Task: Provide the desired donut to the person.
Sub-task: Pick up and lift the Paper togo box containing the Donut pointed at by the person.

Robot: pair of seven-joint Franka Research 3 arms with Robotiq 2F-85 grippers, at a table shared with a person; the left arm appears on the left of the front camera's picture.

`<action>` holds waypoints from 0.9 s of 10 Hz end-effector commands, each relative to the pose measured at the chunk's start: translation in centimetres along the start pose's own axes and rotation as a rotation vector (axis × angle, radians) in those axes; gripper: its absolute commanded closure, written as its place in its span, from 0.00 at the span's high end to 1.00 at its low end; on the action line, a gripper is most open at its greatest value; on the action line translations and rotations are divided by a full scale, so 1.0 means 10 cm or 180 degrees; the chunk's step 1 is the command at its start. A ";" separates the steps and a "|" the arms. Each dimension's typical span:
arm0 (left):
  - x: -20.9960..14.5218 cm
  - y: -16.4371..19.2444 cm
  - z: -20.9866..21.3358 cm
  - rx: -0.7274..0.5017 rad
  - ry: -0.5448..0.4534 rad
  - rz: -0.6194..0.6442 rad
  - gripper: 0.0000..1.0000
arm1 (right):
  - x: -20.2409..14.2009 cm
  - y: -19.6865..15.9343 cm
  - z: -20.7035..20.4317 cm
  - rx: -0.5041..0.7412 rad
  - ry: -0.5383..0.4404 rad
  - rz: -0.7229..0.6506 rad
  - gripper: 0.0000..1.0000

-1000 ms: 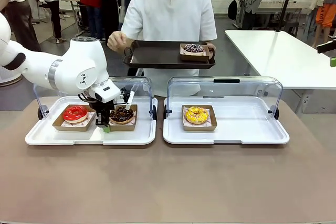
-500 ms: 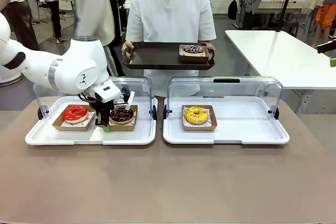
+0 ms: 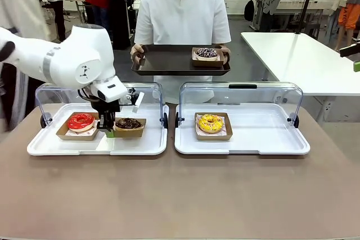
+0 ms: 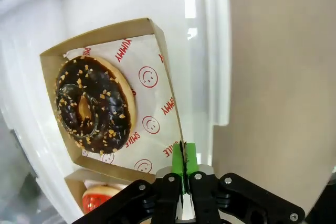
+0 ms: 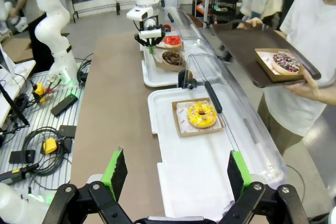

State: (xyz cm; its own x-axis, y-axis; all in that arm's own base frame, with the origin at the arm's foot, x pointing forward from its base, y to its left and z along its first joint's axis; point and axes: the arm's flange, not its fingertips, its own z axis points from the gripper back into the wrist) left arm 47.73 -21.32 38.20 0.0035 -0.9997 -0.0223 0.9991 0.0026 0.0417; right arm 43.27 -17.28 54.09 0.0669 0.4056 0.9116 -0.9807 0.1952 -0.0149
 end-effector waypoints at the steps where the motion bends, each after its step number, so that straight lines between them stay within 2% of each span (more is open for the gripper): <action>1: -0.06 -0.34 0.33 0.0024 -0.0085 -0.0025 0.00 | 0.00 0.03 -0.02 -0.0019 -0.0001 0.0005 1.00; 6: 0.09 -0.91 1.01 -0.0137 -0.0008 -0.0113 0.00 | 0.00 0.03 -0.02 -0.0019 -0.0001 0.0005 1.00; 9: 0.21 -1.15 1.43 -0.0053 0.0124 -0.0158 0.00 | 0.00 0.03 -0.02 -0.0019 -0.0001 0.0005 1.00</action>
State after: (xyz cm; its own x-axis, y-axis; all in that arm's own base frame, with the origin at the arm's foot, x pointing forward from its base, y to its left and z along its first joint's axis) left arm 36.07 -23.42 50.70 -0.0604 -0.9971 -0.0471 0.9980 -0.0612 0.0152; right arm 43.28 -17.28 54.09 0.0670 0.4055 0.9116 -0.9807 0.1952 -0.0147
